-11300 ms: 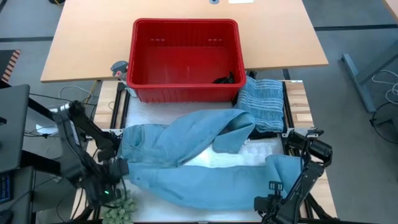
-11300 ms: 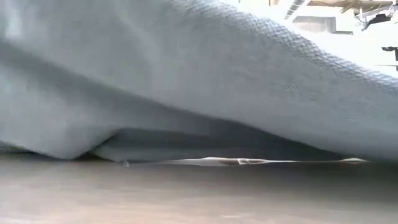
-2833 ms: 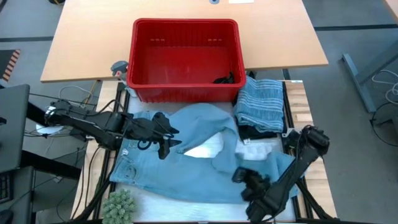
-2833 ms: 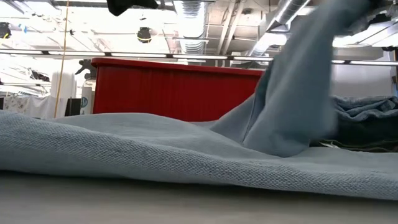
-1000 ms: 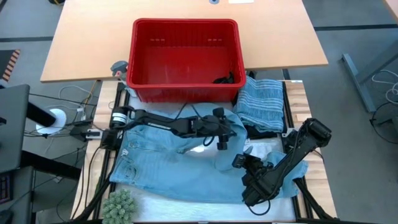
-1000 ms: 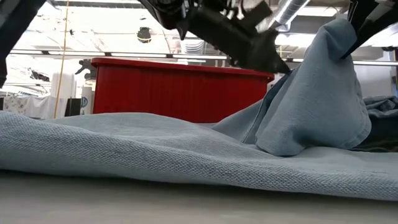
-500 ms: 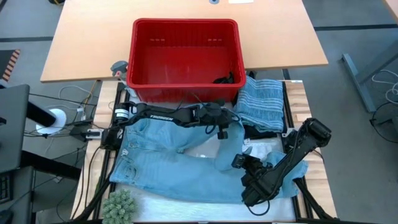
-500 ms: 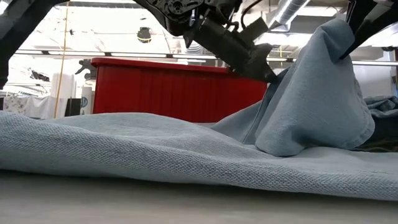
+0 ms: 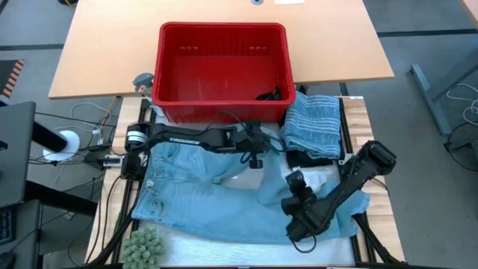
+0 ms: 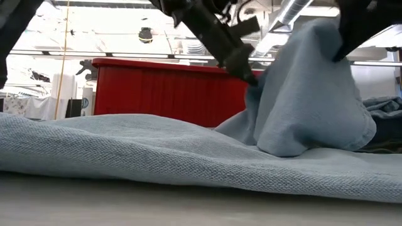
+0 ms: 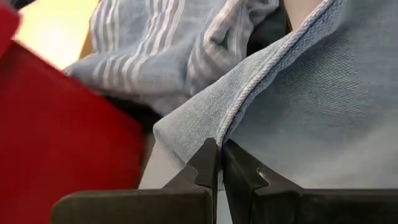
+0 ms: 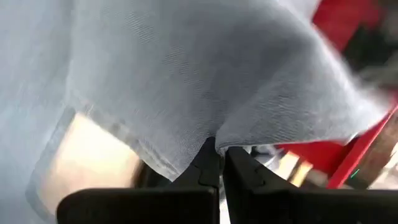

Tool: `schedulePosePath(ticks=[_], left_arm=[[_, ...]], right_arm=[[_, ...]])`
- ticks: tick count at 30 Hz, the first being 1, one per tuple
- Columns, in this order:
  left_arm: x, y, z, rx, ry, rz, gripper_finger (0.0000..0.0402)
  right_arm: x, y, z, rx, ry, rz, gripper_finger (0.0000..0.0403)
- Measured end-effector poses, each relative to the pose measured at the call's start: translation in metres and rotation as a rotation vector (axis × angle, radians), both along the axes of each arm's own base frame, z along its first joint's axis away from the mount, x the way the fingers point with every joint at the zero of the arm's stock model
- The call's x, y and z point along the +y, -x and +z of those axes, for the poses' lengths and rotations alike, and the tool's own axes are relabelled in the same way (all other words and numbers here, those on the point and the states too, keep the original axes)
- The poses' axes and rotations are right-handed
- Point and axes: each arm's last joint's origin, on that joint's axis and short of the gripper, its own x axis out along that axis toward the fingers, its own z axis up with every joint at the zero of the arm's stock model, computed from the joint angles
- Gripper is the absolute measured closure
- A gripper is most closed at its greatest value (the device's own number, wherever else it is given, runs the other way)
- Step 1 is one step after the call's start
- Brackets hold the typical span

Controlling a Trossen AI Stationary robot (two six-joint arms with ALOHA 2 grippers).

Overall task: Fold Laundry from Bin
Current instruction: Fold the light blue pants

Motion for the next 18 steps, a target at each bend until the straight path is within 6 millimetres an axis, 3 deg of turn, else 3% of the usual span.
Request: schedulePosePath(ticks=[4, 13, 18], left_arm=[[-0.005, 0.019, 0.021, 0.055, 0.024, 0.015, 0.0401], [-0.009, 0.078, 0.085, 0.075, 0.078, 0.086, 0.0401], [-0.011, 0.095, 0.095, 0.097, 0.139, 0.110, 0.0401]], right_arm=[[-0.014, -0.009, 0.000, -0.109, -0.041, -0.170, 0.0374], [-0.063, -0.034, -0.001, -0.450, -0.139, -0.735, 0.0374], [-0.103, -0.054, 0.013, -0.543, -0.150, -0.909, 0.0374]])
